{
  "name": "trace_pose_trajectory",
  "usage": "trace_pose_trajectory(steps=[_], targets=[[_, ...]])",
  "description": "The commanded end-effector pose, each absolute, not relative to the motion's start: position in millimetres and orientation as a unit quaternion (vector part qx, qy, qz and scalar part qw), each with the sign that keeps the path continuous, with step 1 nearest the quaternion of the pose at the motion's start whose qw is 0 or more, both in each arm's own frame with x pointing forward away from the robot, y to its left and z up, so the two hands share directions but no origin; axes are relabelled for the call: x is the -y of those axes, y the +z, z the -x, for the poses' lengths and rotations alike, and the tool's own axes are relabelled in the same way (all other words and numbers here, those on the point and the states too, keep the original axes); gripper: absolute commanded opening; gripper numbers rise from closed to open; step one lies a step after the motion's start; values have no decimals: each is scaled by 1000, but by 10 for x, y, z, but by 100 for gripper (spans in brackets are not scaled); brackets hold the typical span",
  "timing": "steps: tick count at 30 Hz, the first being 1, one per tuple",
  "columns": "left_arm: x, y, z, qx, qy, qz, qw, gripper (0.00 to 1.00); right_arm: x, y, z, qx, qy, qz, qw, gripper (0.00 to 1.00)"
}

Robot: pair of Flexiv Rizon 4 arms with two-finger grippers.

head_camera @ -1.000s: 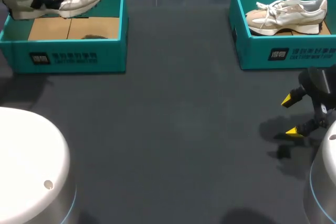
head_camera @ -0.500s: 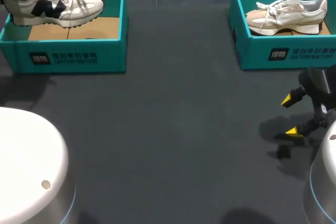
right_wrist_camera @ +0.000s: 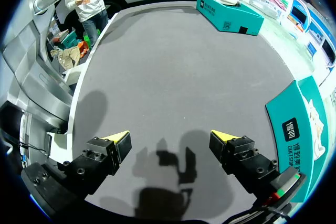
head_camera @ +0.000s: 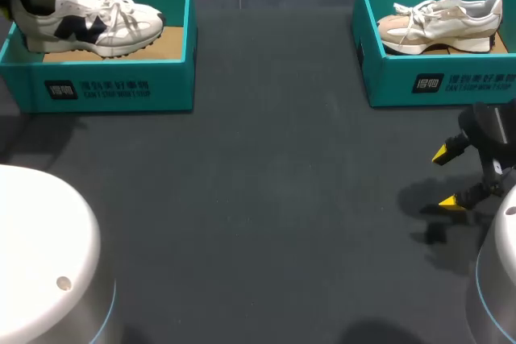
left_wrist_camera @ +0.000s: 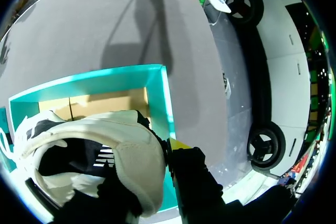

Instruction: Take the shoe out of the shoebox, open the shoe tongue, remove and reinsert the insole, then place the shoe into the shoebox

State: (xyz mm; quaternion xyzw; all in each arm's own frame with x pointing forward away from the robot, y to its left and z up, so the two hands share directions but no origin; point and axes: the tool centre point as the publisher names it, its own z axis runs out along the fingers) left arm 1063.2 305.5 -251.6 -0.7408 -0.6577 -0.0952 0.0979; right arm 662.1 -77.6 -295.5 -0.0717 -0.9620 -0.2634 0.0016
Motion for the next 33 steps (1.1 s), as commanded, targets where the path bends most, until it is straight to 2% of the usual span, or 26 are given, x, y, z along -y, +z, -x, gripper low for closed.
trace_pose_trajectory(steps=[1,33], targets=[[-3042,-2600,-10606,659,-94,740,98,0,774,-2953,-6604,962,-262,72,0,100],[-2818,-3326,-10520,655,-94,737,138,0,774,-2953,-6604,962,-262,72,0,100]])
